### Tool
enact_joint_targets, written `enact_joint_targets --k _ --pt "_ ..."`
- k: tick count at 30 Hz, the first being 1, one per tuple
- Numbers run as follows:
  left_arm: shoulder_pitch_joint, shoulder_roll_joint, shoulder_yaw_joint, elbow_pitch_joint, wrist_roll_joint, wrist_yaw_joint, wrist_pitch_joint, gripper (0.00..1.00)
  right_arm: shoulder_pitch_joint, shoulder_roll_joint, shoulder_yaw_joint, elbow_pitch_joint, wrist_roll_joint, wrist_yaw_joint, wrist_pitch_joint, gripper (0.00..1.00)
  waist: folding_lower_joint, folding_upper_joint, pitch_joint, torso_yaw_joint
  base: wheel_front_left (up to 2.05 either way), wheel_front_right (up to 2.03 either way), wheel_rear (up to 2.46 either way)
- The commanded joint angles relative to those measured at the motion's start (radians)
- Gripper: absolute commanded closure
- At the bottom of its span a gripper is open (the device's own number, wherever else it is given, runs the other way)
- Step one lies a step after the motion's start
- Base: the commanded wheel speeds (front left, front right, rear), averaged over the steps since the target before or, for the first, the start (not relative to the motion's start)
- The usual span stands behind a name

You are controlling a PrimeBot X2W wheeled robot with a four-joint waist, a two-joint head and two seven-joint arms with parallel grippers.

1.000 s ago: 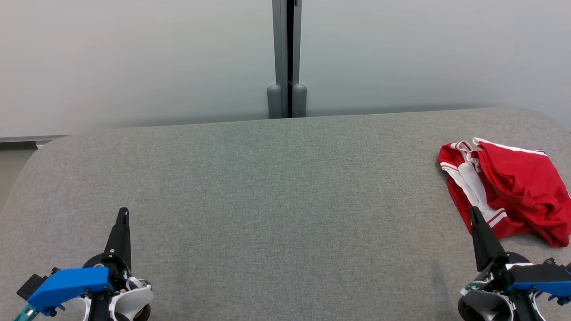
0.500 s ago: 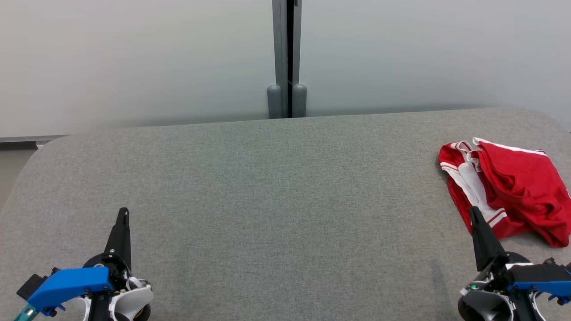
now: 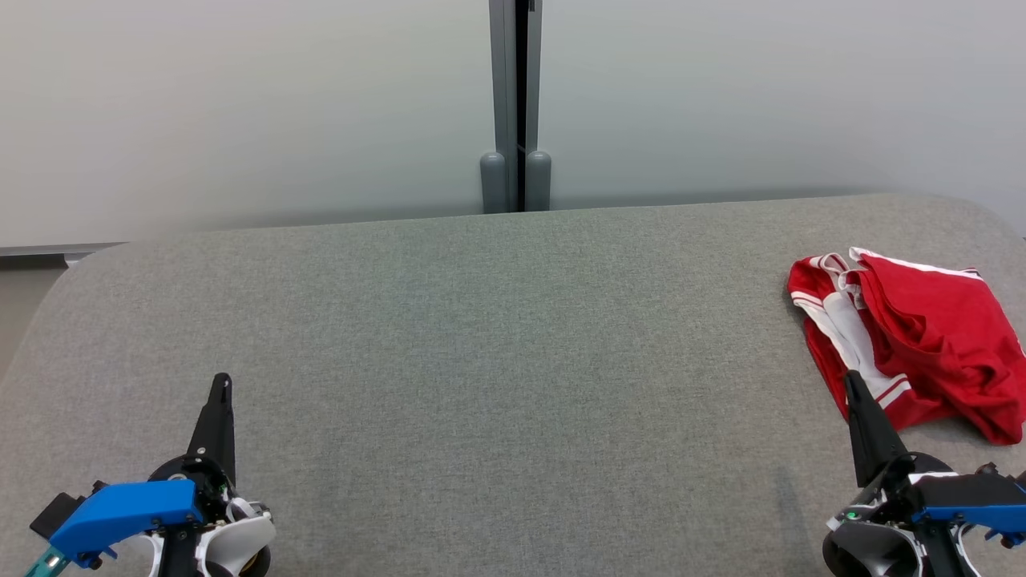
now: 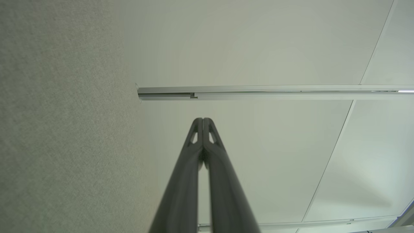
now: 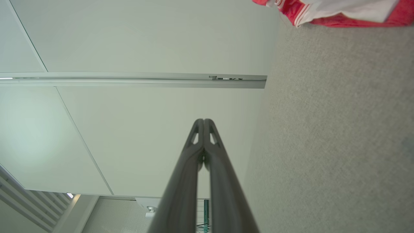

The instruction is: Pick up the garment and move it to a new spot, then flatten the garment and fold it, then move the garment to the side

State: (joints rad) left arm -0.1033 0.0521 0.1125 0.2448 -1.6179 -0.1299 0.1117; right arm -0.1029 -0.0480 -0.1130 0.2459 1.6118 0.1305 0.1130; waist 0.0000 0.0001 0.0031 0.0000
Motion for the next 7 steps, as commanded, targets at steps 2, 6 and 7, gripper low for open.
enact_joint_targets --k 2,6,7 --pt "-0.010 -0.001 0.003 0.001 0.005 -0.005 0.003 1.00 -0.012 -0.004 -0.001 0.002 0.002 0.000 0.002 1.00 0.0000 -0.0001 0.000 0.000 0.00 0.00 0.00" --pt "-0.010 -0.001 0.003 0.001 0.006 -0.005 0.004 1.00 -0.012 -0.004 -0.001 0.002 0.002 0.000 0.002 1.00 0.0000 -0.0001 0.000 0.000 0.00 0.00 0.00" --pt "-0.010 -0.001 0.003 0.001 0.006 -0.005 0.004 1.00 -0.012 -0.004 -0.001 0.002 0.002 0.000 0.002 1.00 0.0000 -0.0001 0.000 0.000 0.00 0.00 0.00"
